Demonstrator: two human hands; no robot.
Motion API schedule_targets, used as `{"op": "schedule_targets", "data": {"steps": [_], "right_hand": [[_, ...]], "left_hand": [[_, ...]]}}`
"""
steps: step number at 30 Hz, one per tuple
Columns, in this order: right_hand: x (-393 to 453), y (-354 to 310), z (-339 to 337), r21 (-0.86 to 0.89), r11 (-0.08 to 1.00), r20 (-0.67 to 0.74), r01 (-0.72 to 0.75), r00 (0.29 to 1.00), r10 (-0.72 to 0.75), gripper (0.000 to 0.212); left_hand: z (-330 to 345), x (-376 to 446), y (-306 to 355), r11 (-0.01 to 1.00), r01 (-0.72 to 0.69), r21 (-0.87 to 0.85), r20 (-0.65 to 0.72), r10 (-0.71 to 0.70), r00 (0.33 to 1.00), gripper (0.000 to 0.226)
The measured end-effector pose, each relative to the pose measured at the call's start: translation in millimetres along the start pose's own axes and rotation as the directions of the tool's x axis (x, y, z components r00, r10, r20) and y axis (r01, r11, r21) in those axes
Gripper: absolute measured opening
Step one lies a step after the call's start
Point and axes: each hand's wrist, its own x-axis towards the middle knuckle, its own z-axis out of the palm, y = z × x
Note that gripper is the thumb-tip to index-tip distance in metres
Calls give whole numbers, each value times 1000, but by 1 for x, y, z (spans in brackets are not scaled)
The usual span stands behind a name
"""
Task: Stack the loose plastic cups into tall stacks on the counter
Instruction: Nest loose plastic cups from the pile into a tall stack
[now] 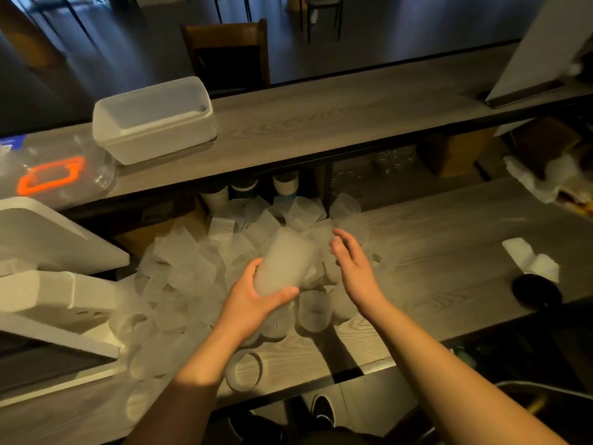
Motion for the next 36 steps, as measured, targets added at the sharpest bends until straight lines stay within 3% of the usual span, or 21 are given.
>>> {"op": "schedule_targets", "data": {"steps": [2, 4, 6, 8, 11, 15, 20, 25, 29, 33, 36], "right_hand": [[3, 24, -23, -39, 998, -182, -40, 983, 33, 49], [3, 48, -47, -89, 991, -347, -99, 936, 62, 50], [2, 71, -69, -153, 969, -475, -194, 874, 99, 67], [4, 90, -84, -200, 926, -518, -319, 837, 176, 92], [12, 107, -93, -216, 856, -425, -469, 835, 351, 116], [25, 119, -87, -210, 824, -349, -526, 828, 439, 117], [30, 115, -76, -133, 831, -366, -540, 806, 465, 92], [22, 94, -77, -63, 842, -320, -536, 810, 492, 85], [6, 61, -85, -5, 897, -309, -441, 854, 418, 76], [-8, 9, -87, 201, 953, -180, -229, 947, 265, 48], [-9, -26, -81, 253, 965, -124, -70, 987, 104, 33]], "left_hand": [[5, 3, 3, 1000, 10, -16, 7, -10, 1000, 94], [12, 7, 5, 1000, 23, -20, 30, -23, 999, 96], [18, 10, 7, 999, 34, -27, 52, -32, 998, 95], [23, 11, 10, 999, 28, -32, 68, -26, 997, 94], [28, 12, 15, 998, 19, -55, 86, -14, 996, 93], [31, 14, 21, 998, 25, -65, 84, -20, 996, 88], [31, 17, 21, 998, 32, -59, 90, -27, 996, 92], [34, 19, 21, 999, 28, -34, 96, -25, 995, 96], [37, 22, 20, 1000, 19, -9, 110, -18, 994, 97], [38, 23, 21, 999, -18, 43, 121, 13, 993, 95], [38, 21, 23, 995, -58, 80, 140, 47, 989, 83]]}}
